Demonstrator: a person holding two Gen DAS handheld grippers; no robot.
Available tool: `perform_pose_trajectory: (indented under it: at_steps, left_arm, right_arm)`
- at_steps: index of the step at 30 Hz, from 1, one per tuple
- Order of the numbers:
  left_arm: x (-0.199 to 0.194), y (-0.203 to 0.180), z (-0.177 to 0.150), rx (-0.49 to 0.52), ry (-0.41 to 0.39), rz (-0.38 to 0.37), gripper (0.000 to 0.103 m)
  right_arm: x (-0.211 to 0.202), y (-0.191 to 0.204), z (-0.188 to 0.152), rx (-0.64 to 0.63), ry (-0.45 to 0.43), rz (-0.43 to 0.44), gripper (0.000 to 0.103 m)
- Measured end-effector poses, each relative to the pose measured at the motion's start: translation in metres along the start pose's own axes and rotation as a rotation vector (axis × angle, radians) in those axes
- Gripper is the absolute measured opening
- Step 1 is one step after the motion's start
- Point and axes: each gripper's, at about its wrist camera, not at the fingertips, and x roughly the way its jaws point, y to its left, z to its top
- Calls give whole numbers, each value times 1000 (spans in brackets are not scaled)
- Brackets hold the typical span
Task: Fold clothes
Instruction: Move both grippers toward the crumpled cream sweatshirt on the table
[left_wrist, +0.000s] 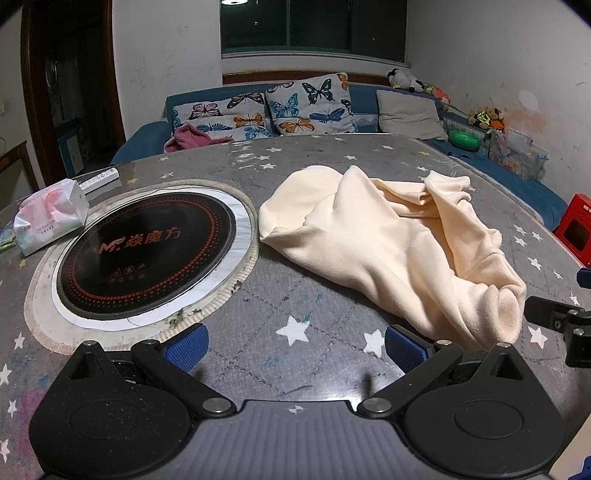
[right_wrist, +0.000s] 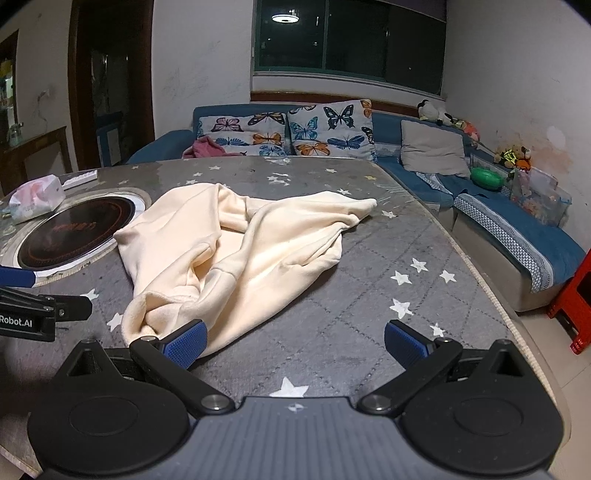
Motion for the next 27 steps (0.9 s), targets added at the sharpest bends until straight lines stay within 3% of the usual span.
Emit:
perform_pose_trajectory:
  at_steps: [27]
  left_arm:
    - [1, -6, 7, 9, 22, 0, 103]
  right_arm:
    - [5, 5, 1, -10, 25, 16, 103]
